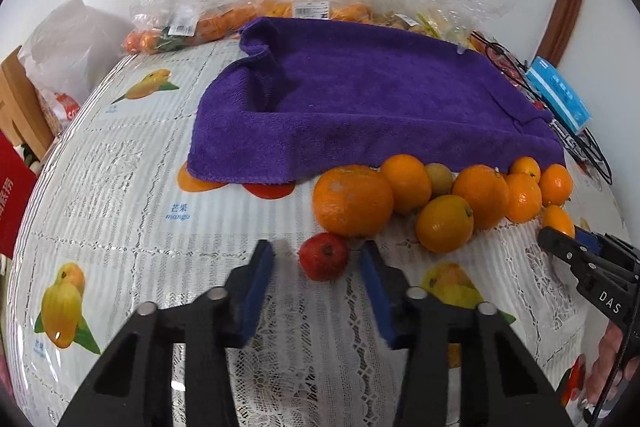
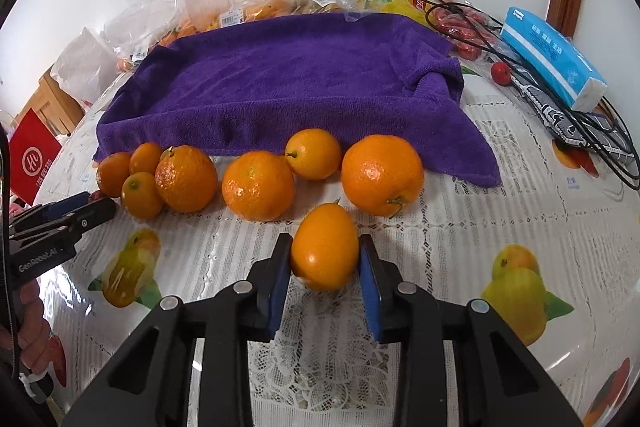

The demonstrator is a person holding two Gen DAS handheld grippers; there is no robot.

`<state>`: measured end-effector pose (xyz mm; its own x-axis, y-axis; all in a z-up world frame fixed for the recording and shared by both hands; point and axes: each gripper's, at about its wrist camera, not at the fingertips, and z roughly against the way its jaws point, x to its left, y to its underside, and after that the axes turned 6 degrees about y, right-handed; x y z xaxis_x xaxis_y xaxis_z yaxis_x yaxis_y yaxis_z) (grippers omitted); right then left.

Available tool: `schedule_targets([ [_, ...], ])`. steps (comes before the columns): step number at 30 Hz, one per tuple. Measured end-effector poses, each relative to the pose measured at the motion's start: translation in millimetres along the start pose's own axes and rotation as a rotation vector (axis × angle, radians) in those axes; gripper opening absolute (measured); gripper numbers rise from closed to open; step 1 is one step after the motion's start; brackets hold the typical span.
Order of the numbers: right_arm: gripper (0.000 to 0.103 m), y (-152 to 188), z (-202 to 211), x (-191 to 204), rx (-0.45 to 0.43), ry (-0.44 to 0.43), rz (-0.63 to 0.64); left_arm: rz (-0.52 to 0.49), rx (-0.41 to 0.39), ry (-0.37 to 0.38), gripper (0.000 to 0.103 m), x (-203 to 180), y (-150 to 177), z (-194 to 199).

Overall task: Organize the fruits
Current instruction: 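Grasp an orange with the right gripper while the left gripper grasps a red tomato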

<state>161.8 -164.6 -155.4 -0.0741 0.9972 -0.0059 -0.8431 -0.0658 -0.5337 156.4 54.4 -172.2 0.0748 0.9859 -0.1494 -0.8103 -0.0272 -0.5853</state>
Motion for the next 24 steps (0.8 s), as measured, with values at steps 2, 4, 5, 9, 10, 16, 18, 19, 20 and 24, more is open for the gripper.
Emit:
schedule_targets([
  [2,0.032,1.1,2.0,0.6,0.000,-0.003,0.003,0.002,-0.003,0.015,0.032,0.8,0.2,1.1],
  [4,0.032,2.2,5.1,0.8,-0.006,-0.009,0.006,0.016,-0.001,0.025,0.029,3.0,0.0,3.1],
  [5,0.032,2.9,8.2,0.9,-0.013,-0.010,0.008,0.021,-0.003,0.029,0.029,3.9,-0.1,4.4],
  [9,0.032,4.4,14.8,0.3,-0.023,-0.011,0.003,0.021,-0.012,0.033,0.025,6.1,-0.2,9.5],
  [10,0.032,4.6,16.2,-0.3,-0.024,-0.010,0.001,0.021,-0.011,0.035,0.024,6.1,0.1,10.5],
  [16,0.032,5.5,20.0,-3.3,-0.025,0.000,-0.001,0.012,-0.010,0.025,0.024,4.0,1.2,9.4],
  [18,0.032,6.3,20.7,-3.8,-0.019,-0.004,-0.004,0.033,0.022,0.037,0.026,5.9,1.7,4.3],
  [19,0.032,6.7,21.0,-3.6,-0.017,-0.005,-0.002,0.037,0.014,0.039,0.026,6.4,2.0,4.3],
  [20,0.032,7.0,21.3,-3.0,-0.017,-0.002,0.002,0.039,0.000,0.035,0.026,6.9,2.5,5.4],
  [24,0.032,7.2,23.1,-2.4,-0.019,0.002,0.006,0.032,0.000,0.047,0.025,6.9,3.0,7.4],
])
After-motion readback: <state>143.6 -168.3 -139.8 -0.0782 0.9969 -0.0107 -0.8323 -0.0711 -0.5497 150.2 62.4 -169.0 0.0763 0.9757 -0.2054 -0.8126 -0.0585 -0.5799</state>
